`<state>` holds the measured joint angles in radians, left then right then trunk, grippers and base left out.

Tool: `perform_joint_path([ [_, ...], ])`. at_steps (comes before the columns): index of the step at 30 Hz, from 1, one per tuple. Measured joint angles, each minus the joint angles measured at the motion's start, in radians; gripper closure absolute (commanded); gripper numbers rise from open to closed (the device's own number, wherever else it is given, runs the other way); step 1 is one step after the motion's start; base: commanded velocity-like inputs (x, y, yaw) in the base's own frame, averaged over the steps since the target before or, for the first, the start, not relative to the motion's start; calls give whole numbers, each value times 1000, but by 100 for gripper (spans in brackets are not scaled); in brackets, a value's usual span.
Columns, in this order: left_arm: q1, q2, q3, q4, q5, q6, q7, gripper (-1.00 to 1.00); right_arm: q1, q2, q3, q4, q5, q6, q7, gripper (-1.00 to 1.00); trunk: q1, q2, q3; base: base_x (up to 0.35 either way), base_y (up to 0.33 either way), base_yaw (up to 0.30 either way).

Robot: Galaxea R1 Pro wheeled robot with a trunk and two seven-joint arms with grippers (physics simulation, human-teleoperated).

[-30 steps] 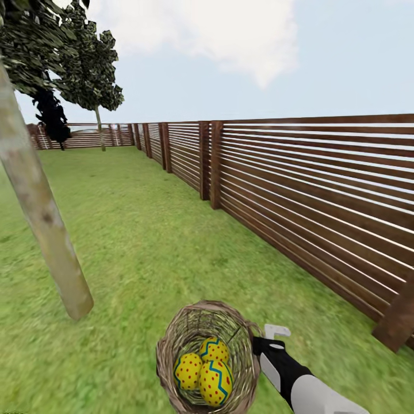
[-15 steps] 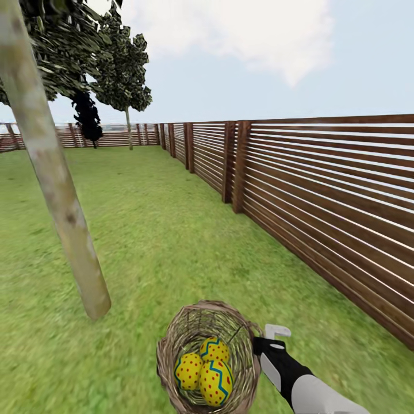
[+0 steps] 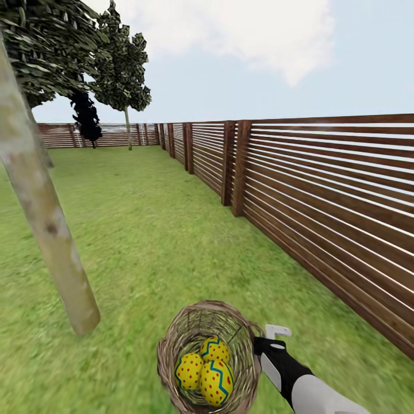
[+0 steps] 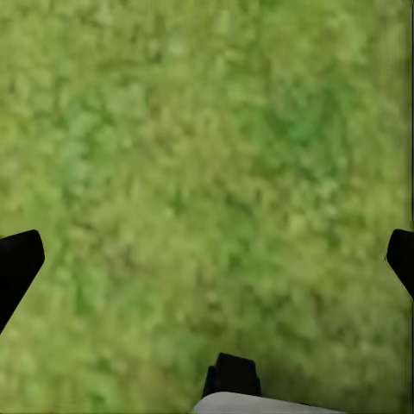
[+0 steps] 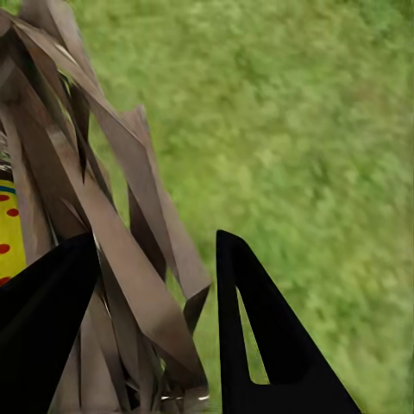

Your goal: Take the three Easter eggs out of the wicker basket on the lawn in the garden, then place them on the lawn next to a single tree (choose any tree) so that all three eggs are next to the same tree and none are left in the basket.

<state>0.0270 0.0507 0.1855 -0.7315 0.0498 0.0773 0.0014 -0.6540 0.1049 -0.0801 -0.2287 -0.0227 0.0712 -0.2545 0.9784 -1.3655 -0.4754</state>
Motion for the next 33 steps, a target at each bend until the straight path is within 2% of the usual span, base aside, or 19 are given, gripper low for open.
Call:
perform_joint_path([
  [16, 0, 0, 0, -1, 0, 0, 0, -100, 0, -2, -2, -7, 0, -1, 0, 100, 0, 0, 0, 329, -92, 2],
  [33, 0, 0, 0, -1, 0, 0, 0, -100, 1, -1, -2, -5, 0, -1, 0, 100, 0, 0, 0, 302, -171, 266],
])
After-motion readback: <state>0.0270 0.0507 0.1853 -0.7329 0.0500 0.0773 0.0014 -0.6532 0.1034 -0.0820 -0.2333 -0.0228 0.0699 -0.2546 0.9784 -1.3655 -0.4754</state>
